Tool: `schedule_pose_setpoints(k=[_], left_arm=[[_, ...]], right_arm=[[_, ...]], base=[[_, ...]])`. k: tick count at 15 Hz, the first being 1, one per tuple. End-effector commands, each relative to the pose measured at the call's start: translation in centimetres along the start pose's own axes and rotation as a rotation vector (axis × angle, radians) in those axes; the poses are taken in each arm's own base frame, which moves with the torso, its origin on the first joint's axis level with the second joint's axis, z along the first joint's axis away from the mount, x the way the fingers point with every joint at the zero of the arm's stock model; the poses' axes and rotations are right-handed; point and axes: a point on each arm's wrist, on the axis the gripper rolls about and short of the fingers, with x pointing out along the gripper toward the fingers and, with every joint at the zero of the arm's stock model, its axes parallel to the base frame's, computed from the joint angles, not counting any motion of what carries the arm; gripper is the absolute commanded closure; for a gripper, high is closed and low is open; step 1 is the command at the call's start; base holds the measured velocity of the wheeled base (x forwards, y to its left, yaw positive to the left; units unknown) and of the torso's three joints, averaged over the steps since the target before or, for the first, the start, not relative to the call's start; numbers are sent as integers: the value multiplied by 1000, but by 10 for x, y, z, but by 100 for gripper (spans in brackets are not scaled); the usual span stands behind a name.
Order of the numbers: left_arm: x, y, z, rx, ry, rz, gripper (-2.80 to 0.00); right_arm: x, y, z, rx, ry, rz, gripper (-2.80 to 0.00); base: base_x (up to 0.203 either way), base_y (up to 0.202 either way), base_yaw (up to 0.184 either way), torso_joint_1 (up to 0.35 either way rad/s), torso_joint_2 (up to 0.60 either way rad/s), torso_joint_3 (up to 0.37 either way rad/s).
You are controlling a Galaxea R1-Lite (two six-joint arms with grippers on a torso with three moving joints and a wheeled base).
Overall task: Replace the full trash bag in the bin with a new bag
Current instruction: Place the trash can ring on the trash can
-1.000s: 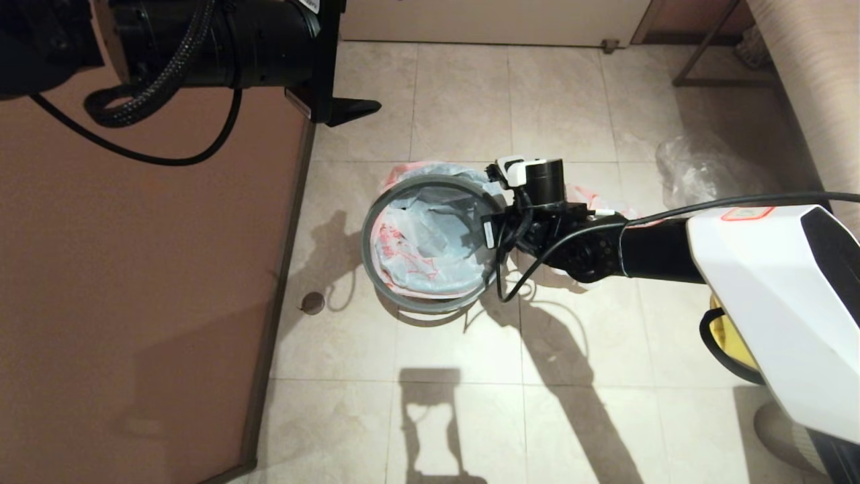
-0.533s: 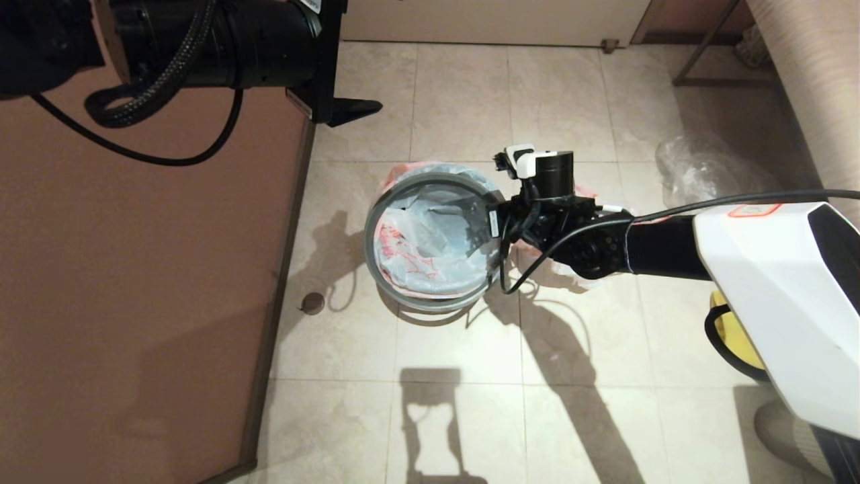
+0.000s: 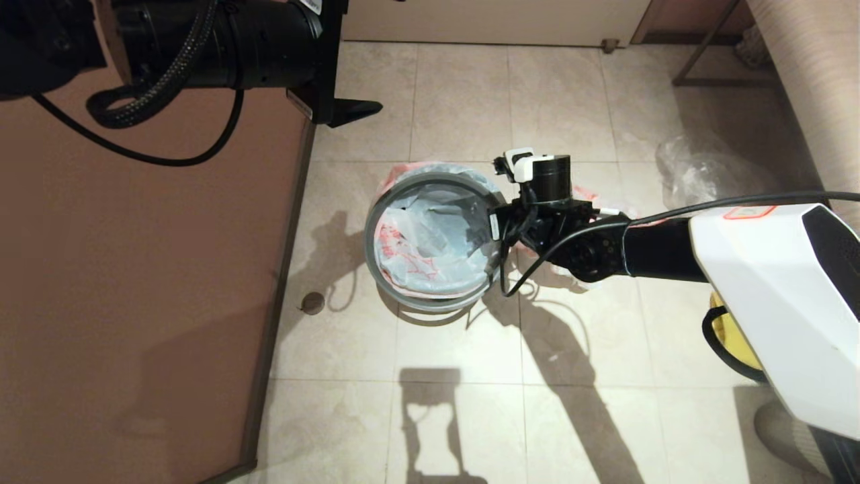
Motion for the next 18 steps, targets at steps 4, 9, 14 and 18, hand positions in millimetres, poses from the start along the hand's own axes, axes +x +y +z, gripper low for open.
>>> schedule_pose_setpoints(k=[4, 9, 14, 18], left_arm=[[1, 0, -1, -7, 5, 0, -280], [1, 0, -1, -7, 5, 0, -280], [2, 1, -1, -7, 7, 1, -280], [2, 1, -1, -7, 8, 2, -280]], right_arm=[[1, 1, -2, -2, 1, -2, 0], [1, 1, 3, 16, -43, -3, 0], [12, 2, -11, -4, -30, -8, 0], [17, -2, -15, -21, -24, -15, 0]], base=[[0, 0, 0, 0, 0, 0], [0, 0, 0, 0, 0, 0], [0, 0, 0, 0, 0, 0], [0, 0, 0, 0, 0, 0]])
